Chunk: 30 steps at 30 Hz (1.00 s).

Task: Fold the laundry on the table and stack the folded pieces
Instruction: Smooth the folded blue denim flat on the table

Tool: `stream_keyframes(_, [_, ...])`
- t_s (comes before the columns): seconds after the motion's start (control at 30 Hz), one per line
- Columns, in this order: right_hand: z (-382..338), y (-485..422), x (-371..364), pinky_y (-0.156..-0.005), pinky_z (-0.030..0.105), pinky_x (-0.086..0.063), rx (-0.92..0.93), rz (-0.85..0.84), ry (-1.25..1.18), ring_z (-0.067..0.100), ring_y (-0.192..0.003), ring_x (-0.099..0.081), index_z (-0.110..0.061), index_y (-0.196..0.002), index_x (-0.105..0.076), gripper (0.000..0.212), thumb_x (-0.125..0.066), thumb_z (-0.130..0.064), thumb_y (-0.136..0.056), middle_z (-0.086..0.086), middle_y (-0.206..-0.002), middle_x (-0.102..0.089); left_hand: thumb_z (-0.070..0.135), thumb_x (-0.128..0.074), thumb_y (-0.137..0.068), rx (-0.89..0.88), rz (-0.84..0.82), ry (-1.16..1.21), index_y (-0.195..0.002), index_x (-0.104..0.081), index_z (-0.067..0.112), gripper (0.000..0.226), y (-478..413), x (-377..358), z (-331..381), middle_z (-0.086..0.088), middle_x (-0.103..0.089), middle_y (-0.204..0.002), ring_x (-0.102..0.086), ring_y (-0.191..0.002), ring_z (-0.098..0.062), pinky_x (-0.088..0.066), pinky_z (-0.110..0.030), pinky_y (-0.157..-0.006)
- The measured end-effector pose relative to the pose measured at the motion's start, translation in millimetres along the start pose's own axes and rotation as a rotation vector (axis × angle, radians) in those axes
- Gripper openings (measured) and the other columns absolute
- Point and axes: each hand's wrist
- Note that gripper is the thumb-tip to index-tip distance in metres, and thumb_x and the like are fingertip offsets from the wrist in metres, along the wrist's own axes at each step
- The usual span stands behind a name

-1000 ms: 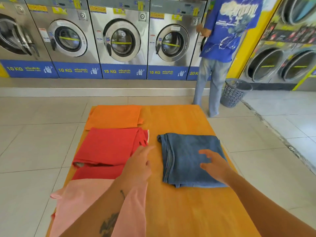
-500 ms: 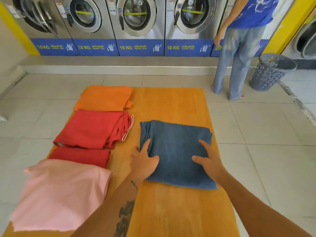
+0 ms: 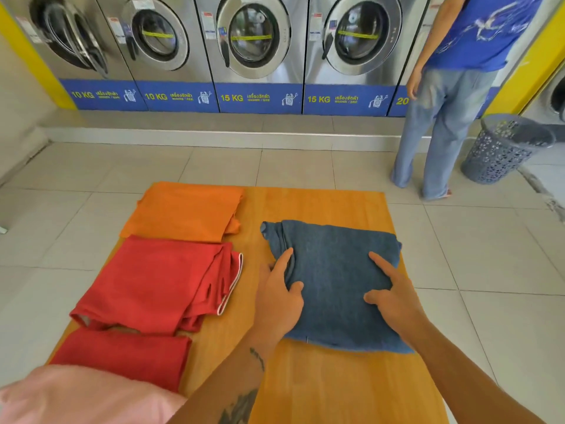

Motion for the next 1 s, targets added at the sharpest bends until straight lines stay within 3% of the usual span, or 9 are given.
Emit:
stream_keyframes(0.17, [-41.5, -69.1, 5.2, -0.078, 0.031, -0.047, 0.076, 0.075, 0.074, 0.021, -0.108, -0.054, -0.046, -0.140, -0.045, 0.079, -0.069, -0.006, -0.077, -0.005, -0.132, -0.048, 0.019, -0.059, -0.094, -0.114, 0.034, 0.002, -0.149, -0.035, 0.036, 0.062, -74.1, 2.7, 17.5, 0.005, -0.038, -0.138, -0.042, -0.127, -0.013, -0.036, -0.029, -0.107])
stream_keyframes(0.37, [-21.2, -95.9, -20.0, -0.105, 0.048, -0.043, -0.008, 0.095, 0.544, 0.033, -0.124, -0.044, -0.032, -0.154, -0.028, 0.069, -0.055, -0.020, -0.091, 0.010, -0.148, -0.034, 0.027, -0.046, -0.100, -0.020, -0.065, -0.320, -0.157, -0.016, 0.029, 0.064, -107.7, -7.3, -9.9, -0.013, -0.005, -0.161, -0.015, -0.146, -0.031, -0.020, -0.040, -0.120])
stream_keyframes(0.53, [-23.3, -92.6, -24.1, -0.105, 0.044, -0.041, -0.002, 0.110, 0.641, 0.033, -0.124, -0.042, -0.033, -0.157, -0.019, 0.065, -0.047, -0.025, -0.098, 0.007, -0.153, -0.033, 0.031, -0.043, -0.101, -0.020, -0.119, -0.352, -0.157, -0.012, 0.029, 0.064, -106.2, -4.1, -10.6, -0.015, -0.002, -0.161, -0.013, -0.146, -0.032, -0.020, -0.041, -0.120])
stream_keyframes(0.67, [-42.7, -66.2, -19.4, -0.107, 0.051, -0.035, -0.038, 0.118, 0.894, 0.034, -0.135, -0.029, -0.035, -0.154, -0.022, 0.067, -0.048, -0.033, -0.092, 0.006, -0.159, -0.019, 0.022, -0.050, -0.095, -0.033, -0.131, -0.308, -0.151, -0.031, 0.025, 0.059, -90.3, 18.5, -4.3, -0.006, -0.010, -0.157, -0.028, -0.141, -0.031, -0.033, -0.041, -0.114])
stream_keyframes(0.73, [-51.3, -46.7, -23.0, -0.109, 0.052, -0.033, 0.062, 0.139, 0.895, 0.035, -0.138, -0.027, -0.034, -0.150, -0.029, 0.069, -0.054, -0.029, -0.086, 0.009, -0.159, -0.018, 0.015, -0.049, -0.092, -0.049, -0.103, -0.206, -0.140, -0.044, 0.026, 0.050, -73.5, 35.4, -2.0, 0.002, -0.021, -0.150, -0.053, -0.121, -0.013, -0.052, -0.030, -0.094])
stream_keyframes(0.8, [-57.9, -30.8, -26.1, -0.109, 0.052, -0.035, 0.175, 0.111, 0.808, 0.034, -0.139, -0.028, -0.032, -0.148, -0.036, 0.067, -0.058, -0.023, -0.085, 0.010, -0.159, -0.021, 0.011, -0.046, -0.091, -0.088, -0.058, -0.173, -0.137, -0.050, 0.026, 0.048, -53.3, 56.0, 3.8, 0.005, -0.033, -0.145, -0.051, -0.102, 0.016, -0.046, -0.005, -0.078])
stream_keyframes(0.83, [-62.6, -23.8, -27.6, -0.107, 0.051, -0.038, 0.215, 0.079, 0.752, 0.034, -0.138, -0.031, -0.030, -0.147, -0.038, 0.066, -0.059, -0.021, -0.085, 0.010, -0.157, -0.025, 0.009, -0.044, -0.092, -0.099, -0.039, -0.183, -0.137, -0.052, 0.022, 0.048, -41.6, 66.0, 8.3, 0.003, -0.040, -0.144, -0.048, -0.104, 0.020, -0.040, -0.001, -0.083])
stream_keyframes(0.9, [-72.5, -8.5, -34.6, -0.089, 0.043, -0.051, 0.244, 0.001, 0.603, 0.031, -0.121, -0.050, -0.029, -0.144, -0.043, 0.061, -0.061, -0.015, -0.087, 0.010, -0.151, -0.034, 0.007, -0.045, -0.092, -0.081, 0.017, -0.136, -0.134, -0.056, 0.017, 0.045, -16.3, 86.0, 14.4, -0.002, -0.052, -0.139, -0.052, -0.119, -0.002, -0.041, -0.020, -0.101])
stream_keyframes(1.0, [-85.7, 11.1, -50.4, -0.057, 0.026, -0.047, 0.264, -0.132, 0.373, 0.020, -0.085, -0.061, -0.026, -0.141, -0.047, 0.058, -0.063, -0.008, -0.088, 0.014, -0.136, -0.045, 0.014, -0.050, -0.089, -0.011, 0.119, -0.019, -0.121, -0.066, 0.024, 0.037, 15.1, 118.4, 19.1, 0.008, -0.066, -0.113, -0.062, -0.093, 0.003, -0.050, -0.014, -0.078])
Point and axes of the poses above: each hand's wrist, its own y-axis away from the middle knuckle, its own x-axis out of the back of the hand, z = x × y
